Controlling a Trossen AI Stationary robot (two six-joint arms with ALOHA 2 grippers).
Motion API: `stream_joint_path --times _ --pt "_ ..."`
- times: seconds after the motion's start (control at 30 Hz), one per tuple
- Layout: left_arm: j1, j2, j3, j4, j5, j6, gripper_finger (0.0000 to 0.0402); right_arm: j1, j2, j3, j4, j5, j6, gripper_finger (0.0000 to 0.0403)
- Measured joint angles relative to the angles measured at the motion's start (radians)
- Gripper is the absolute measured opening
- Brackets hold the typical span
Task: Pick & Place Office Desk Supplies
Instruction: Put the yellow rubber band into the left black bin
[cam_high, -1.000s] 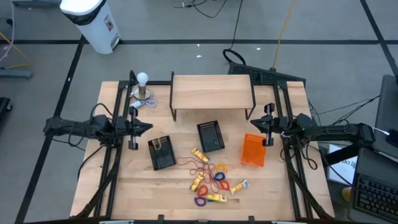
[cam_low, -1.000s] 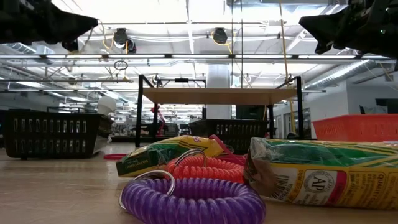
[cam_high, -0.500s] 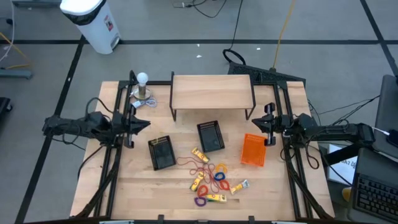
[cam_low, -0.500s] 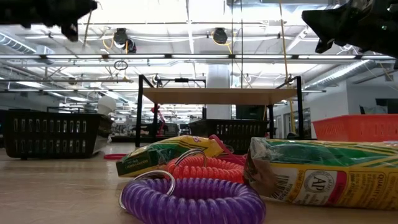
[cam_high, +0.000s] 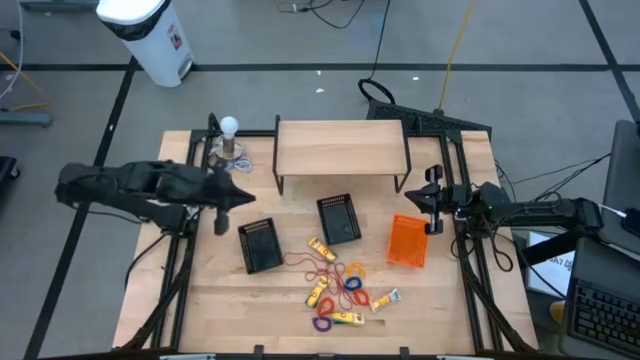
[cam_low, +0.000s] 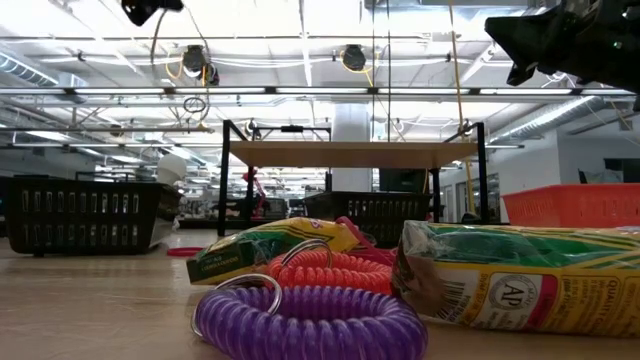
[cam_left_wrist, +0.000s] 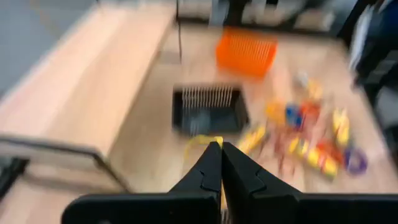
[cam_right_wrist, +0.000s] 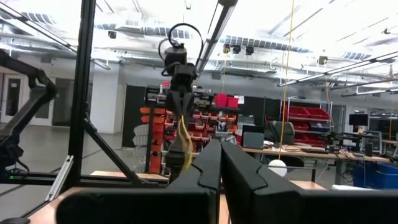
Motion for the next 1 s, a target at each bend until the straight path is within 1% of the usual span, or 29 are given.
stream_joint_path --times 0.07,0.17,0.3,0.4,0.53,0.8,1.0 --pt "0.000 0.062 0.057 -0.078 0.008 -0.033 0.0000 0.000 0.000 0.000 -0.001 0.000 -0.001 0.0004" --pt "0.000 0.133 0.109 -0.158 0.052 -0.070 0.0000 0.000 0.000 0.000 -0.002 0.000 -0.001 0.0004" --pt "-0.013 0.201 0.127 -0.183 0.108 -0.113 0.0000 0.000 0.000 0.000 -0.003 0.000 -0.001 0.0004" --pt "-0.039 0.239 0.127 -0.185 0.129 -0.145 0.0000 0.000 0.000 0.000 -0.004 0.000 -0.001 0.0004" --pt "-0.083 0.294 0.127 -0.199 0.138 -0.181 0.0000 0.000 0.000 0.000 -0.004 0.000 -0.001 0.0004" --pt "-0.146 0.367 0.127 -0.288 0.131 -0.279 0.0000 0.000 0.000 0.000 -0.008 0.000 -0.001 0.0004" --pt "-0.162 0.420 0.127 -0.281 0.105 -0.286 0.0000 0.000 0.000 0.000 -0.008 0.000 -0.001 0.0004"
